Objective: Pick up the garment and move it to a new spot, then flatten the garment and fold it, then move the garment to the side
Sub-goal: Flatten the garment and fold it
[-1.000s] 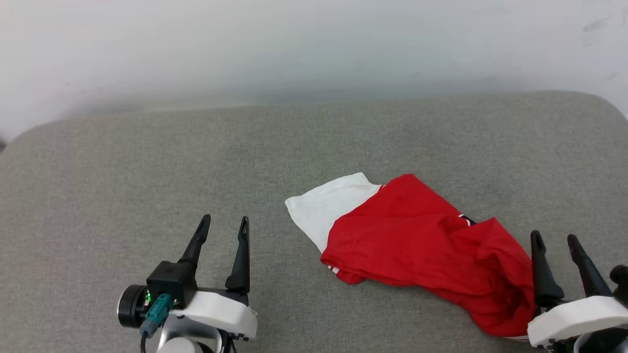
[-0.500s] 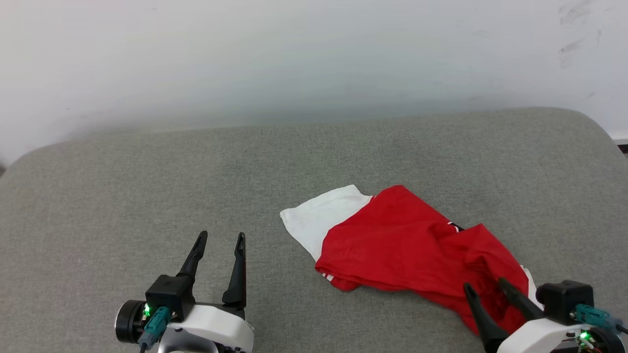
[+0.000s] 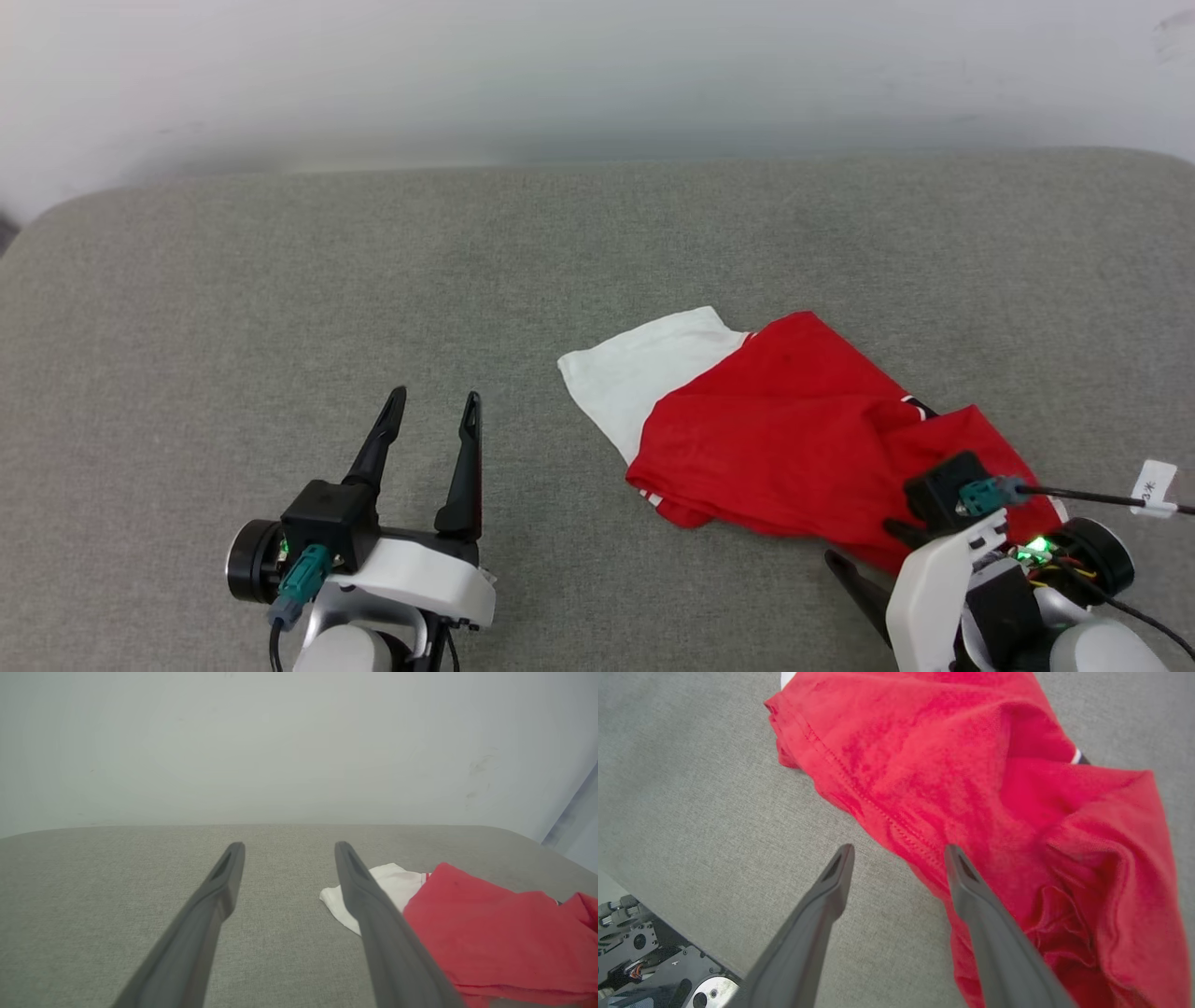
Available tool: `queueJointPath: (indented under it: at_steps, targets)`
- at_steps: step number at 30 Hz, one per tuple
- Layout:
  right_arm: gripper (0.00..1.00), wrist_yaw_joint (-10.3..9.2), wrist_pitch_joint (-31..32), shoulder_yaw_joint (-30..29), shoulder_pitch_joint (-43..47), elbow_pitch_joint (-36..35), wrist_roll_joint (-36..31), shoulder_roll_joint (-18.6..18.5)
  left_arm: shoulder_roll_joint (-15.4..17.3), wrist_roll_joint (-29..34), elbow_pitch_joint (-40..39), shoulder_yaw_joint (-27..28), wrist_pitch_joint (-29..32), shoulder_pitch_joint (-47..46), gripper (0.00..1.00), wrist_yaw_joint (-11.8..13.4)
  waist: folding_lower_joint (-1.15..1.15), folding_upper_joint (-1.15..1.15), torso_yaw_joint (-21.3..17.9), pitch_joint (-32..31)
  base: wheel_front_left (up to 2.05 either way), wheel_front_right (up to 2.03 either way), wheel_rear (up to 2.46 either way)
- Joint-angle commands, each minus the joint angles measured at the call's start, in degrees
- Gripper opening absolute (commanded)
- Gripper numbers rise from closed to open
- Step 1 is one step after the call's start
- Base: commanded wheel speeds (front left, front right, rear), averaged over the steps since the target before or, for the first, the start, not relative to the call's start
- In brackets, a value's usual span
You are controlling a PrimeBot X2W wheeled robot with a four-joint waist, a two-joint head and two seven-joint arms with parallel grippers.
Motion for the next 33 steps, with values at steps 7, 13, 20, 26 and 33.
queueJointPath:
  at_steps: [7,13,20,26,33]
  targets:
    - [0.00,-0.02,-0.5,3.1,-6.0,3.3,1.3,-3.3,-0.2,-0.2,-0.4,0.1,-0.1,-1.7,1.00,0.3,0.00,0.00,1.5,3.5,0.00,0.00,0.00]
    - [0.00,-0.02,-1.4,1.0,-11.5,1.5,1.0,-5.1,-0.3,0.1,-1.1,0.6,-0.1,-2.7,1.00,0.4,0.00,0.00,1.0,5.6,0.00,0.00,0.00]
    - [0.00,-0.02,-2.0,-2.6,-22.4,3.9,2.7,-6.5,-0.6,0.4,-1.7,0.0,-0.1,-5.3,1.00,0.0,0.00,0.00,1.2,9.3,0.00,0.00,0.00]
    - [0.00,-0.02,-4.5,-3.7,-31.5,13.3,5.5,-7.8,-0.8,-0.2,-1.6,-0.9,-0.1,-7.6,1.00,-0.3,0.00,0.00,3.0,12.7,0.00,0.00,0.00]
    - [0.12,-0.02,-11.0,-3.4,-36.8,25.0,8.9,-8.1,-1.0,-0.6,-1.2,-1.8,-0.1,-9.1,1.00,0.0,0.00,0.00,4.4,15.4,0.00,0.00,0.00]
